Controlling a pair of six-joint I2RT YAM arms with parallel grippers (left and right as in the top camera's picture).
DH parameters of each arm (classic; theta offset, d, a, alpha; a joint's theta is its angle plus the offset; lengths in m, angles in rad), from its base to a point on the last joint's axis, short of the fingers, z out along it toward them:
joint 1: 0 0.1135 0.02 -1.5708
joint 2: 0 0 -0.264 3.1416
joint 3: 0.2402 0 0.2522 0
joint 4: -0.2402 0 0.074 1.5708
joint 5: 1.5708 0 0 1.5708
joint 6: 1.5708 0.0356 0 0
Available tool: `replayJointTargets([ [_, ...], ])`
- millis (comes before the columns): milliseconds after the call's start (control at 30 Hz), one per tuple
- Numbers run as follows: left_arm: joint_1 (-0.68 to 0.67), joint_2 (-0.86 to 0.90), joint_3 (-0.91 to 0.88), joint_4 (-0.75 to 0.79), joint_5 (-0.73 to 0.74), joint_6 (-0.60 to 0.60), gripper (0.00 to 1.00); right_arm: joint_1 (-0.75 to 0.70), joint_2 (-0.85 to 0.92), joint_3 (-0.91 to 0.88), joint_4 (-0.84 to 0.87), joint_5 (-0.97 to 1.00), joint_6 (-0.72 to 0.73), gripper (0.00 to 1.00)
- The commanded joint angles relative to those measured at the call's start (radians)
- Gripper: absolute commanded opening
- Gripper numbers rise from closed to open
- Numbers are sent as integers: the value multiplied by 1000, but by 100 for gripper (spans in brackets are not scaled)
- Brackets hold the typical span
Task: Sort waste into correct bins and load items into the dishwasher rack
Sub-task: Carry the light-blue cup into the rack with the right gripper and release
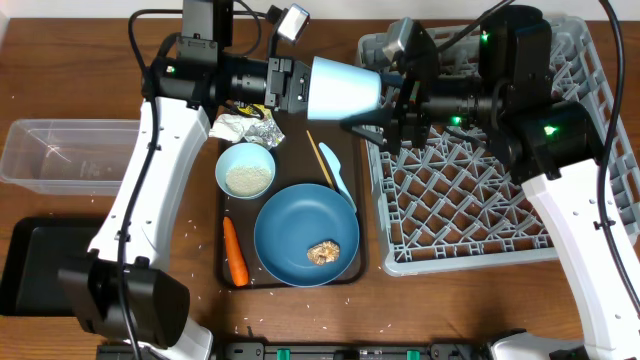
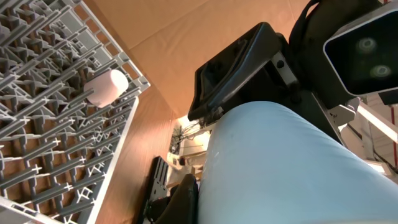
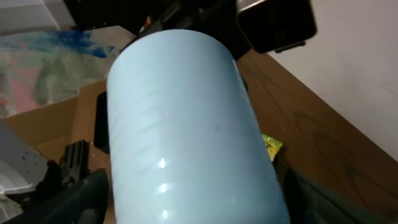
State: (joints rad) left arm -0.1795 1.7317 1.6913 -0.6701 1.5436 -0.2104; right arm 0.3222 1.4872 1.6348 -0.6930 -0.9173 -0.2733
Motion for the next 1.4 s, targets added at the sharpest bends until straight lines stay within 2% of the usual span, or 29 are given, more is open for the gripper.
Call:
replayJointTargets([
  [0, -2, -23, 4, 2, 29, -13, 6, 2, 11, -1, 2, -60, -26, 83],
  [100, -2, -23, 4, 2, 29, -13, 6, 2, 11, -1, 2, -90, -34, 80],
  [300, -2, -23, 4, 2, 29, -14, 6, 2, 11, -1, 2, -89, -33, 58],
  [467, -2, -23, 4, 4, 29, -23, 6, -3, 11, -1, 2, -75, -11, 56],
  [500, -2, -23, 4, 8, 29, -30, 9, -5, 9, 0, 2, -75, -11, 56],
  [533, -2, -23, 4, 16, 29, -41, 17, -8, 6, 0, 2, -74, -11, 55],
  [600, -2, -23, 4, 38, 29, -58, 40, -14, -3, 0, 2, -71, -9, 54],
  [700, -2, -23, 4, 74, 25, -58, 57, -18, -32, 0, -1, 1, 33, 55],
  [867, 0, -23, 4, 90, -72, -57, 67, -26, -118, 0, -47, 327, 138, 56],
  [1100, 0, -23, 4, 90, -227, -58, 69, -122, -251, 0, -246, 705, 281, 59],
  [1200, 0, -23, 4, 89, -245, -58, 70, -207, -275, 0, -360, 787, 348, 59],
  [1367, 0, -23, 4, 89, -252, -58, 70, -360, -256, 0, -553, 790, 421, 59],
])
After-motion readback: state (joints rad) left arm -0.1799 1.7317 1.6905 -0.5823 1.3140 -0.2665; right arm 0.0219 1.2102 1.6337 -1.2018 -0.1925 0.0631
